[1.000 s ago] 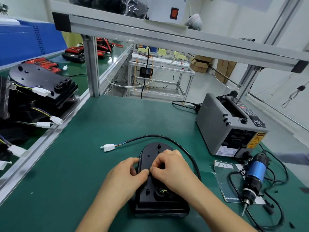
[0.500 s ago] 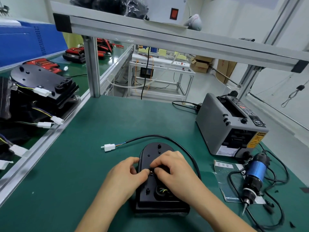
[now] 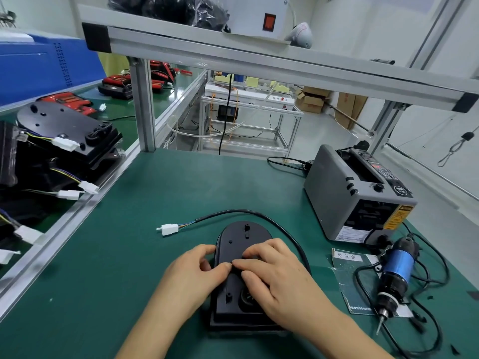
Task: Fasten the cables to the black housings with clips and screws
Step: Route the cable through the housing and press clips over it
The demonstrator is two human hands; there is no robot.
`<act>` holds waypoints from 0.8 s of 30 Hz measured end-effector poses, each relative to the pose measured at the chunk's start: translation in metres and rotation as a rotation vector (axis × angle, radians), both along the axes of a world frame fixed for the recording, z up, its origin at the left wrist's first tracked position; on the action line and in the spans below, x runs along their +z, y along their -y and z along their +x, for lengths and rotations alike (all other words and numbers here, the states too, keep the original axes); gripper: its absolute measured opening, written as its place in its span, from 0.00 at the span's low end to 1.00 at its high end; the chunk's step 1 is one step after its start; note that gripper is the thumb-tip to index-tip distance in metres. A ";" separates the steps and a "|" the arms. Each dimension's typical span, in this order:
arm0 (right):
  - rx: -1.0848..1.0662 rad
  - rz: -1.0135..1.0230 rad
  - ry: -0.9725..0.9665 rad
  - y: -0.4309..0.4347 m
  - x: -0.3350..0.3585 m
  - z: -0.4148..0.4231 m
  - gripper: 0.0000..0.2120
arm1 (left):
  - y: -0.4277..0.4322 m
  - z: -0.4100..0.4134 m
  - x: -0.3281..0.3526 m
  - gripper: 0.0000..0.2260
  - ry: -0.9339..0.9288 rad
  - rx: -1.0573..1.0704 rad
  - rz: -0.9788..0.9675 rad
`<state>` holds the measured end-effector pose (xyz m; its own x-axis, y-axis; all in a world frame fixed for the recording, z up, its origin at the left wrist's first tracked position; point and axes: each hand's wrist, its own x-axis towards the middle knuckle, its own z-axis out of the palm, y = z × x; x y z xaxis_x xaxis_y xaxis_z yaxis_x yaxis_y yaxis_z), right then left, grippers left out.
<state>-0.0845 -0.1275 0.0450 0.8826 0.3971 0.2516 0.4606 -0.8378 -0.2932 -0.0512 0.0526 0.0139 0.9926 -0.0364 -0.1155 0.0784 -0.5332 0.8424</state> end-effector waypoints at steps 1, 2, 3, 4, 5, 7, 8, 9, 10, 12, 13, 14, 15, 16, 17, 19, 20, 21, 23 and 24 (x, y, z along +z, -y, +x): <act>-0.007 0.004 0.008 0.000 -0.001 -0.001 0.21 | -0.001 -0.001 0.000 0.15 -0.003 -0.014 0.004; -0.013 0.009 0.017 0.001 -0.002 -0.002 0.21 | -0.002 -0.002 0.002 0.13 -0.009 -0.029 -0.004; -0.017 0.018 0.024 0.002 -0.003 -0.002 0.21 | -0.003 -0.003 0.002 0.11 -0.012 -0.040 -0.029; -0.022 0.033 0.027 0.002 -0.005 -0.003 0.22 | -0.005 -0.004 0.002 0.12 -0.017 -0.042 -0.059; -0.029 0.057 0.023 0.003 -0.006 -0.003 0.22 | -0.006 -0.005 0.000 0.14 -0.009 -0.038 -0.082; -0.054 0.118 0.004 0.005 -0.008 -0.003 0.22 | -0.008 -0.013 -0.002 0.17 0.103 -0.022 -0.015; -0.064 0.144 -0.008 0.005 -0.008 -0.003 0.21 | -0.009 -0.017 -0.002 0.19 0.219 -0.016 0.089; -0.068 0.155 -0.015 0.005 -0.007 -0.002 0.21 | -0.009 -0.022 -0.001 0.22 0.361 -0.017 0.200; -0.062 0.153 -0.018 0.005 -0.007 -0.002 0.22 | -0.008 -0.026 0.001 0.25 0.501 -0.029 0.301; -0.043 0.133 -0.020 0.004 -0.007 -0.002 0.23 | -0.006 -0.034 0.004 0.23 0.670 -0.068 0.427; -0.037 0.117 -0.019 0.004 -0.007 -0.002 0.23 | -0.006 -0.037 0.005 0.22 0.695 -0.088 0.459; -0.034 0.095 -0.014 0.004 -0.007 -0.003 0.22 | -0.006 -0.037 0.006 0.22 0.695 -0.107 0.485; -0.032 0.066 -0.006 0.003 -0.007 -0.003 0.21 | -0.006 -0.037 0.007 0.22 0.688 -0.119 0.512; -0.029 0.034 0.003 0.003 -0.007 -0.004 0.21 | -0.006 -0.037 0.006 0.22 0.691 -0.122 0.538; -0.026 0.007 0.011 0.003 -0.007 -0.004 0.21 | -0.007 -0.036 0.004 0.22 0.703 -0.124 0.561; -0.020 -0.035 0.023 0.002 -0.006 -0.004 0.21 | -0.007 -0.034 0.003 0.23 0.734 -0.124 0.588; -0.016 -0.056 0.028 0.002 -0.005 -0.004 0.21 | -0.007 -0.033 0.002 0.22 0.755 -0.128 0.604; -0.011 -0.075 0.032 0.002 -0.004 -0.004 0.21 | -0.007 -0.032 0.001 0.22 0.777 -0.137 0.620; -0.001 -0.090 0.027 0.002 -0.004 -0.003 0.22 | -0.007 -0.032 0.001 0.23 0.810 -0.151 0.651; 0.002 -0.077 0.010 0.002 -0.004 -0.002 0.22 | -0.007 -0.032 0.001 0.23 0.822 -0.153 0.667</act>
